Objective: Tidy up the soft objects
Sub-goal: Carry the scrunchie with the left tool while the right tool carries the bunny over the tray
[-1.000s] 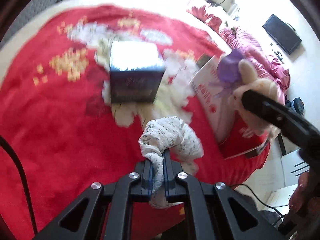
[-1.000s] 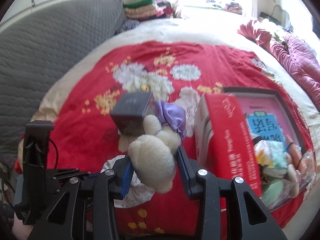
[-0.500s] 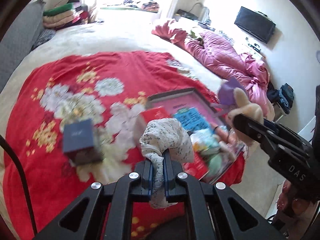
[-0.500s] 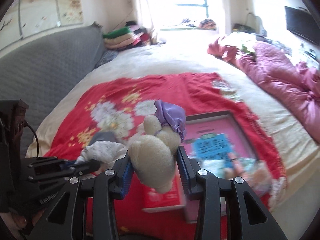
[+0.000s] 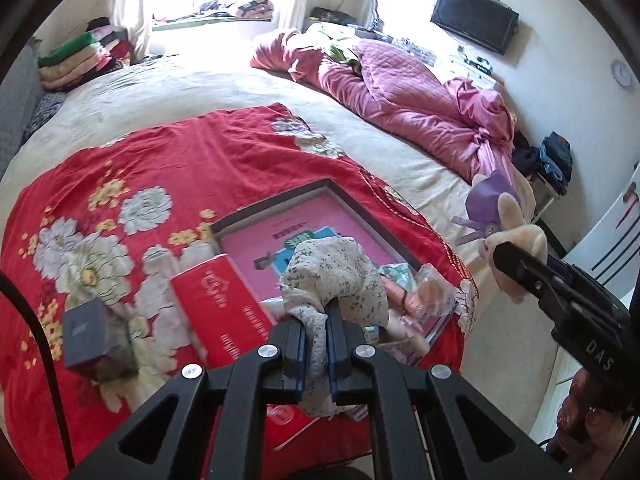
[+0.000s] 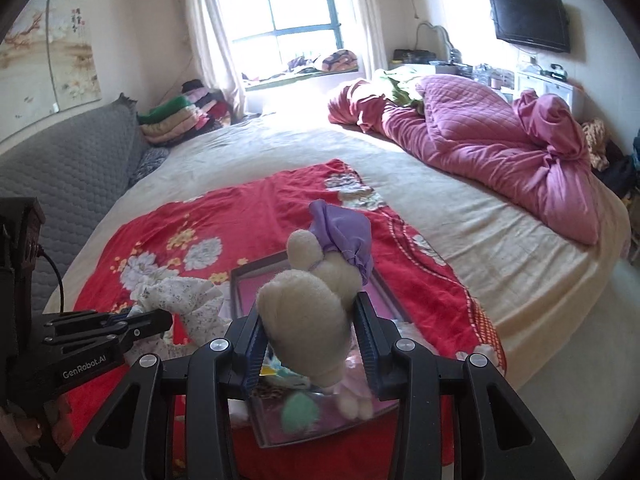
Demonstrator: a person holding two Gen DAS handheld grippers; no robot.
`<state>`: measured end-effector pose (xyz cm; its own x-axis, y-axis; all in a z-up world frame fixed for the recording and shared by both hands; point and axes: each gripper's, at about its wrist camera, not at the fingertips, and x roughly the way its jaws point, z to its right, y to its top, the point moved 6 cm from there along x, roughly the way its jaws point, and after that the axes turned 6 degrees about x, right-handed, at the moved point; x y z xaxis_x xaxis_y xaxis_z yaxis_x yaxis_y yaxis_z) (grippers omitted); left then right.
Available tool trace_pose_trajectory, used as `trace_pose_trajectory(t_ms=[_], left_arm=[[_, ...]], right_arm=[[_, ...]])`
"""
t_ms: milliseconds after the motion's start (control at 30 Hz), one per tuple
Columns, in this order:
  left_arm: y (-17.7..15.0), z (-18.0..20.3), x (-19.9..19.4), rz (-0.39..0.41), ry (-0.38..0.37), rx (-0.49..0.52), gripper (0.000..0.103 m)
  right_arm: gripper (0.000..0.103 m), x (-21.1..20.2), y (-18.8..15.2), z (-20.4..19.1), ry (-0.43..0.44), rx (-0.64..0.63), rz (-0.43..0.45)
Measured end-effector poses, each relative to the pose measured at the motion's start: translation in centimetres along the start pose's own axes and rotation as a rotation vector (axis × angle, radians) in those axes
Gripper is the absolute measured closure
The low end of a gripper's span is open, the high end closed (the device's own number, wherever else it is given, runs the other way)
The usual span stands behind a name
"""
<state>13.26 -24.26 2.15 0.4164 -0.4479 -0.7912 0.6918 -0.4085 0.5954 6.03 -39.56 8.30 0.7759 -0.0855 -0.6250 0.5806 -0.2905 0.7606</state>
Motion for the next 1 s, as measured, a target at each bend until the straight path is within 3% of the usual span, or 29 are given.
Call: trace_pose_trajectory(t_ms=[333, 1000], left_arm=[[0.1, 2.6, 4.8, -0.065, -0.014, 0.039, 0.095], [-1.0, 2.0, 9.8, -0.138, 0.032, 0.059, 0.095]], right_arm=[[0.061, 2.7, -1.3, 2.3, -0.032, -0.007, -0.021], [0.061, 9.1, -4.5, 4.3, -0.081, -0.035, -0.130]])
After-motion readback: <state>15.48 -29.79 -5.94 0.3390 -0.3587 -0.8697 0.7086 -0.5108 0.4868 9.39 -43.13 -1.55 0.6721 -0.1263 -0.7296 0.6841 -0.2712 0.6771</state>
